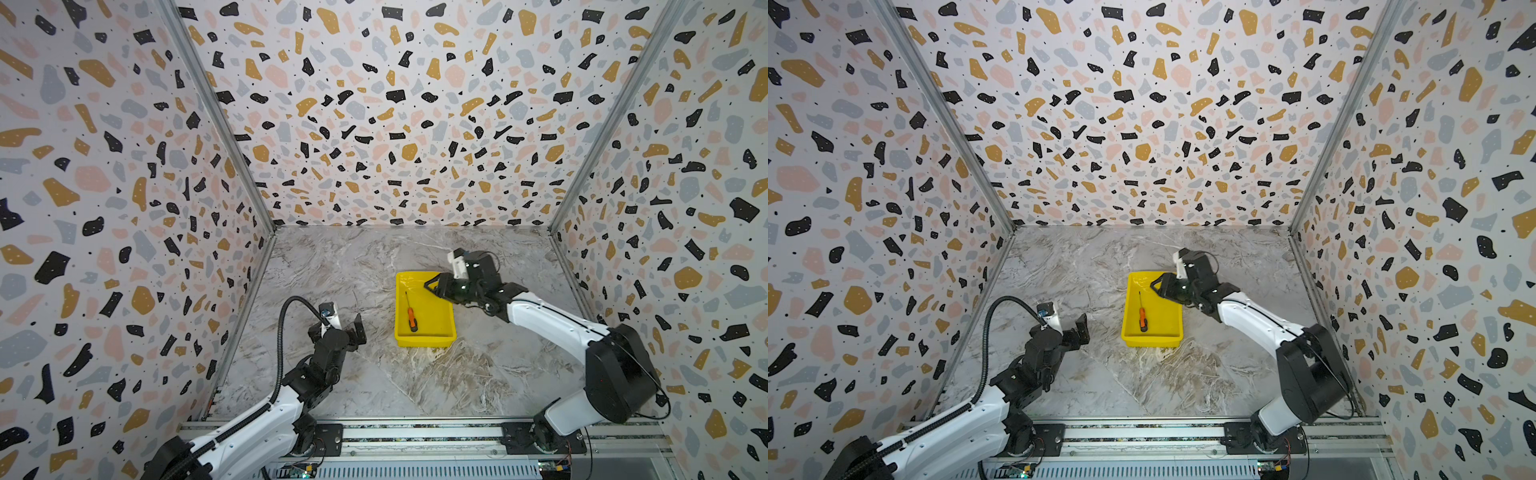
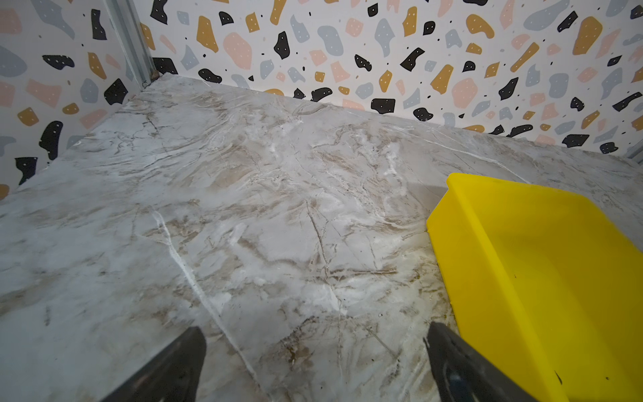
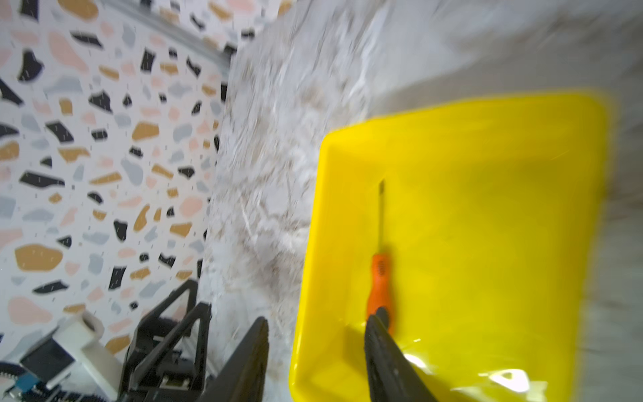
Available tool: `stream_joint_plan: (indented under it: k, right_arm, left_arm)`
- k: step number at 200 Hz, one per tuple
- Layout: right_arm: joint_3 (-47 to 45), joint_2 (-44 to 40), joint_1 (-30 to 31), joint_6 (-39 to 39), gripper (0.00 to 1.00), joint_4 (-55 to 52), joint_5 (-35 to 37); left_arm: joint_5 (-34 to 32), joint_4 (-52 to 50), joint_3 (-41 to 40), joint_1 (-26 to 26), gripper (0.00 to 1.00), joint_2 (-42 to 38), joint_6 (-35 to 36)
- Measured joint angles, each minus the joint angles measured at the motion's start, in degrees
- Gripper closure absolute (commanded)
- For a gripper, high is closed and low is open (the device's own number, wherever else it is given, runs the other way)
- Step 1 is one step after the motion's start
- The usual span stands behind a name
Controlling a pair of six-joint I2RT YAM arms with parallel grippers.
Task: Put the screwdriver in the bin
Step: Reset both arms
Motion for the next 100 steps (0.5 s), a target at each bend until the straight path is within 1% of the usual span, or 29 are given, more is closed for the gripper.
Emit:
stream_joint_plan:
  k: [11, 30, 39, 46, 54, 71, 100]
  right_arm:
    - [-0.6, -2.5, -6.4, -2.0, 0.48, -1.1, 0.1]
    - [-3.0, -5.4, -17.6, -4.5, 0.28, -2.2, 0.4]
    - [-4.9, -6.1, -22.5, -5.1, 0.14, -2.3, 0.7]
    - [-6.4, -6.4, -25.3, -5.6, 0.09, -2.3, 1.2]
    - [-8.2, -6.4, -27.4, -6.5, 0.00, -2.4, 2.1]
    - [-11.0, -6.3, -28.5, -8.6, 0.01, -3.1, 5.7]
    - [-13.7, -6.4, -27.0, -12.7, 0.01, -1.0, 14.6]
  left_arm:
    - [0.0, 0.0, 0.0, 0.0, 0.00, 0.0, 0.0]
    - [0.0, 0.0, 0.0, 0.0, 0.00, 0.0, -0.1]
    - [0.0, 0.0, 0.0, 0.0, 0.00, 0.0, -0.1]
    - [0.0, 0.0, 0.0, 0.0, 0.00, 0.0, -0.1]
    - [0.0, 0.0, 0.0, 0.0, 0.00, 0.0, -0.2]
    - [0.0, 0.0, 0.0, 0.0, 0.00, 0.0, -0.4]
    - [0.0, 0.0, 0.0, 0.0, 0.00, 0.0, -0.5]
